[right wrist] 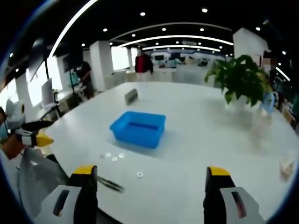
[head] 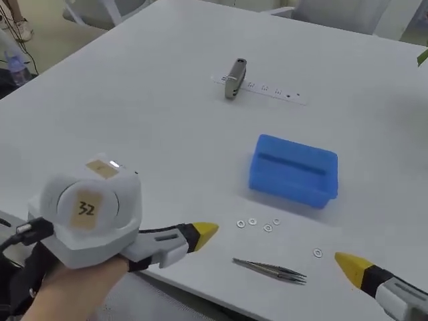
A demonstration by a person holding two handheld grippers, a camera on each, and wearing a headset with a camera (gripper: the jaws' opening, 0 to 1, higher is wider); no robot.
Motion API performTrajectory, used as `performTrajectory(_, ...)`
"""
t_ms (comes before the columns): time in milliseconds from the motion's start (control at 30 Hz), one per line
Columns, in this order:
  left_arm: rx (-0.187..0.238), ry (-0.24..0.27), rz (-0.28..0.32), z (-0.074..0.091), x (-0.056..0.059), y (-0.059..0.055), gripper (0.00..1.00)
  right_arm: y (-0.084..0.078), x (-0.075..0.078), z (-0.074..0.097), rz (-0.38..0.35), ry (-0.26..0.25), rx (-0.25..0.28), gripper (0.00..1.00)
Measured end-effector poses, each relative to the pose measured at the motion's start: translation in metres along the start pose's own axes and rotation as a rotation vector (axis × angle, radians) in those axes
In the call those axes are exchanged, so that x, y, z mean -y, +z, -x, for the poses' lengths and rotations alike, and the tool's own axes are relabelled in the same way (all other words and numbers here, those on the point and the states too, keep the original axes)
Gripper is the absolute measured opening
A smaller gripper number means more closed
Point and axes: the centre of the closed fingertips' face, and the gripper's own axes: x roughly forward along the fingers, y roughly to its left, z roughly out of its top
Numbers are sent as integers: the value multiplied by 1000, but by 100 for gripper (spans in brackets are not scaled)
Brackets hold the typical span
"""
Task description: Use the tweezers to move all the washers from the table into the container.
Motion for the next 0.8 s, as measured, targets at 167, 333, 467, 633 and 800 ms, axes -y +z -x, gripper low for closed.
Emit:
performTrajectory(167, 11, 8, 8, 0, -4, 5, 94, 1, -3, 0, -2, 2, 7, 96)
performTrajectory(333, 20, 13, 1, -1, -6, 10, 94, 0, -2, 0, -8, -1, 9, 98)
performTrajectory(467, 19, 16, -8, -3, -5, 11, 94, 4, 2, 2, -17, -12, 20, 98)
performTrajectory(633, 16, -5, -28, -5, 0, 10, 93, 4, 8, 1, -19, -22, 30, 99)
performTrajectory(800, 17, -36, -58, -9, 7, 8, 87, 3, 11, 3, -24, -31, 31, 98)
